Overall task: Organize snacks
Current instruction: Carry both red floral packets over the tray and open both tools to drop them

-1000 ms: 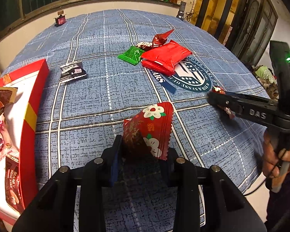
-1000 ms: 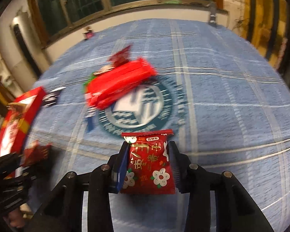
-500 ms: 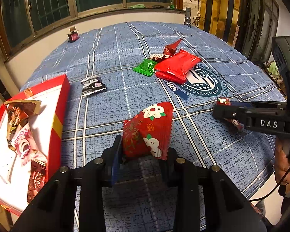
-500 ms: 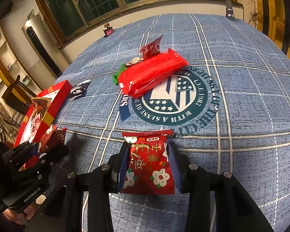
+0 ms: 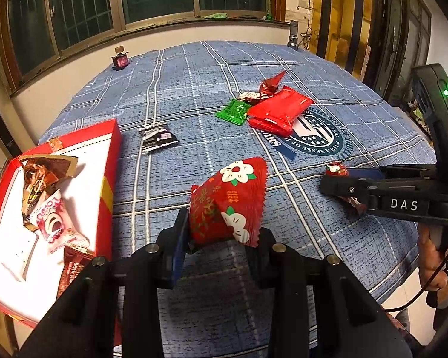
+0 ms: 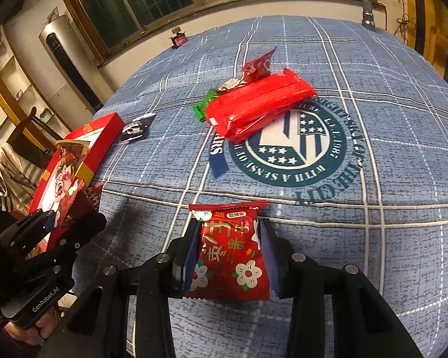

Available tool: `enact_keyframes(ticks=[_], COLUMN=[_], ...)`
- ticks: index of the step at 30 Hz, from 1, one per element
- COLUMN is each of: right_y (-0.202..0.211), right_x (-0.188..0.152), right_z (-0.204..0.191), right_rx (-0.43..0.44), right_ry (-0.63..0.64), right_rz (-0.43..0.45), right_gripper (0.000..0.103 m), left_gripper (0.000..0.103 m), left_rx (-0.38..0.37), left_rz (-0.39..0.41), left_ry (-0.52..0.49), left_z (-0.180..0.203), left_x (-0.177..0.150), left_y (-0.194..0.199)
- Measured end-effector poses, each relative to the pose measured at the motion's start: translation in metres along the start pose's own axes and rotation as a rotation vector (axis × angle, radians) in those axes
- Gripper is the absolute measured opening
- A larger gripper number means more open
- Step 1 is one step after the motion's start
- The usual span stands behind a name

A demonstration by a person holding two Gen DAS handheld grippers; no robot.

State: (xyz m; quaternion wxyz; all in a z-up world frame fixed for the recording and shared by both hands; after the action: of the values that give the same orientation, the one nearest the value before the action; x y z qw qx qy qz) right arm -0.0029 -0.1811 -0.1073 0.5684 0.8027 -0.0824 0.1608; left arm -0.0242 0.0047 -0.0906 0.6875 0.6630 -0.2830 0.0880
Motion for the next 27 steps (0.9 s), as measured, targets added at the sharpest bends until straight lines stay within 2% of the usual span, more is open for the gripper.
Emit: enact_keyframes(ticks=[7, 14, 20, 27], right_y=[-0.005, -0.014, -0.024, -0.027], right_x=[-0.001, 0.002, 0.007, 0.023], right_z=[-0.016, -0.053, -0.096, -0.168], right_rx=[0.040, 0.084, 0.110, 0.148], right_ry=[0.020, 0.076, 0.157, 0.295], right_rz=[-0.021, -0.043, -0.067, -0.063], right_gripper=[0.040, 0.040, 0.040, 0.040], left_gripper=[0.032, 0.032, 0.032, 0.032], left_rx=[0.009, 0.080, 0.172, 0.197], left_rz=[0.031, 0.088, 0.088, 0.054], left_ry=[0.064, 0.175, 0.257, 0.337], left_z=[-0.030, -0.084, -0.128, -0.167], left_x=[-0.002, -0.006, -0.014, -0.035], left_y=[0.014, 0.037, 0.038, 0.032])
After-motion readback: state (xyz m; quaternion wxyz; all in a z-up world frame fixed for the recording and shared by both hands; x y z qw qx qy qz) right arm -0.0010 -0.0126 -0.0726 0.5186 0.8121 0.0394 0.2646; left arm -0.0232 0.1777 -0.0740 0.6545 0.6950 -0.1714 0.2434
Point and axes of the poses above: each gripper's, at about its wrist camera, not at the fingertips, and y roughly against the way its jaws point, z to its right, x to its top, the point moved 1 cm from there along -y, roughly the way its jaws point, and after that the axes turned 12 degrees about -z, right-handed, at the moved point
